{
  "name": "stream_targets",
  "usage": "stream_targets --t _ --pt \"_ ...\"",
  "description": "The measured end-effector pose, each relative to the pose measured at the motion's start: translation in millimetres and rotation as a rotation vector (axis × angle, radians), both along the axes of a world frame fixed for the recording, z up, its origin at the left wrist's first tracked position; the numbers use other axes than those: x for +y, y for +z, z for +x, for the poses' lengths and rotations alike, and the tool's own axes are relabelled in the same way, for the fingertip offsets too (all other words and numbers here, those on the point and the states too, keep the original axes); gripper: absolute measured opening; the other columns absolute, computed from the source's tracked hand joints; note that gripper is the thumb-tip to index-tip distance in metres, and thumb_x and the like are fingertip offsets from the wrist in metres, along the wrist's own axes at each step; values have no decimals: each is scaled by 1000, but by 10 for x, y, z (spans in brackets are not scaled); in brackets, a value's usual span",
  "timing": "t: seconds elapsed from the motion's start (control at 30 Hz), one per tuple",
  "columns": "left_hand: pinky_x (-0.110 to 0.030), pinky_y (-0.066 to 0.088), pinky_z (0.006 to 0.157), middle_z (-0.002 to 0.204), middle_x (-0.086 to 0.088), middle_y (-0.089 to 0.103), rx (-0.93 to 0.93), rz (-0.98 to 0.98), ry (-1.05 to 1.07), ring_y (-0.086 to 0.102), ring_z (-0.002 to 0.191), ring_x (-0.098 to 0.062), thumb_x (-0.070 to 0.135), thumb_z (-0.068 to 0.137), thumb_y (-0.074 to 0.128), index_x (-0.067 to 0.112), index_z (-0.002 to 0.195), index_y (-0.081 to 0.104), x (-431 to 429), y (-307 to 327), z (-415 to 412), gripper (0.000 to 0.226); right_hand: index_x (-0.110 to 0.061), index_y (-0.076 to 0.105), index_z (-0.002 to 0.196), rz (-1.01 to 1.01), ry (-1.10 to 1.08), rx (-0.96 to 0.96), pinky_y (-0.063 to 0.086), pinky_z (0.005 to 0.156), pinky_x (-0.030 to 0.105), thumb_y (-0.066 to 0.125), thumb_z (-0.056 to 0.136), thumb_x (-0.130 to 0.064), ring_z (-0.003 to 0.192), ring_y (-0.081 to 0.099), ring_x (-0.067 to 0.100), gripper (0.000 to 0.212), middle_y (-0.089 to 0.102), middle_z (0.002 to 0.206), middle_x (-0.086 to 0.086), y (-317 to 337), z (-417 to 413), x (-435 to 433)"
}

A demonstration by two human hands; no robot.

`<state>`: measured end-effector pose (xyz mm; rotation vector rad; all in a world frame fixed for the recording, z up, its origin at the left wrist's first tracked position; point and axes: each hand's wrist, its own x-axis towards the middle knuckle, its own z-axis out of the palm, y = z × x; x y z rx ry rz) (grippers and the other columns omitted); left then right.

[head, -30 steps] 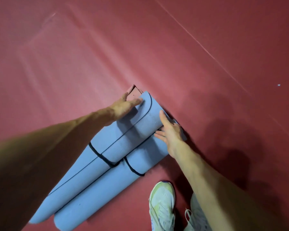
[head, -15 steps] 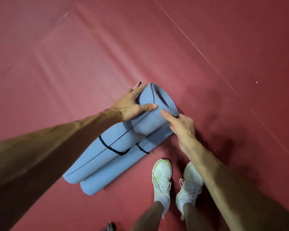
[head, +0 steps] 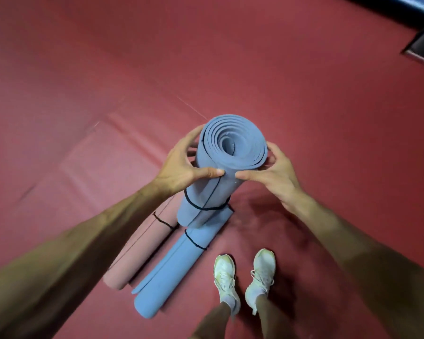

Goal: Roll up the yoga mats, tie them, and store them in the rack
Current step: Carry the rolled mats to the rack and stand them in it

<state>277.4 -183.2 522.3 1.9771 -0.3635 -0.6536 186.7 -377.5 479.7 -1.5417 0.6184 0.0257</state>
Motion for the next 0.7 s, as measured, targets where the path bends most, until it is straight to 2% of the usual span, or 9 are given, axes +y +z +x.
stream_targets --t 0.13,0.23,0.3,0.37,0.43,0.5,0.6,0.67,0.7 --pt "-24 51 88 124 26 54 -47 -33 -123 55 110 2 44 50 87 47 136 37 -631 523 -67 99 -25 55 127 -81 -107 -92 52 96 36 94 29 -44 108 63 10 107 61 121 0 571 -253 -534" --pt "-30 50 92 128 16 55 -41 -63 -241 56 116 -6 40 50 90 42 136 39 -1234 859 -122 100 -27 50 127 -149 -208 -132 53 94 31 95 28 -47 110 60 9 111 47 128 1 950 -521 -1011" --pt "-27 50 92 126 7 59 -6 -98 -307 57 116 -8 28 51 92 37 135 42 -1663 1083 -153 98 -31 45 119 -209 -262 -163 51 93 27 93 29 -51 113 55 8 103 48 129 1 1187 -691 -1343" --pt "-23 49 91 125 0 60 27 -127 -365 57 115 -9 8 54 91 27 136 43 -2127 1329 -170 97 -28 39 117 -246 -315 -198 45 92 19 91 31 -50 116 50 3 103 48 128 -2 1410 -815 -1705" --pt "-20 49 90 127 -2 58 33 -133 -436 56 117 -7 -3 58 87 20 138 40 -2615 1577 -250 96 -21 34 121 -240 -336 -238 42 87 9 97 37 -36 110 48 -12 105 48 124 -9 1631 -942 -2100" --pt "-18 49 90 130 3 55 26 -121 -510 53 119 -2 -4 60 85 17 140 37 -3097 1819 -378 95 -18 31 124 -246 -348 -258 41 84 4 97 45 -20 103 47 -22 102 48 121 -13 1842 -1113 -2517" --pt "-27 48 98 136 6 51 8 -114 -591 48 125 -4 3 58 89 22 142 35 -3795 2128 -586 102 -22 27 137 -277 -346 -282 41 97 15 96 47 -18 115 49 -9 114 48 130 -14 2227 -1458 -3157" --pt "-30 48 99 138 7 48 7 -130 -655 47 127 -6 8 55 92 25 142 34 -4254 2335 -744 106 -23 28 145 -311 -321 -317 39 100 17 97 45 -18 123 49 -2 122 50 134 -16 2488 -1696 -3574" --pt "-31 48 99 139 7 47 -1 -139 -685 46 127 -6 12 53 93 25 141 33 -4481 2442 -827 108 -22 33 144 -331 -310 -343 40 100 16 97 45 -16 124 50 -1 118 53 134 -16 2613 -1806 -3775"
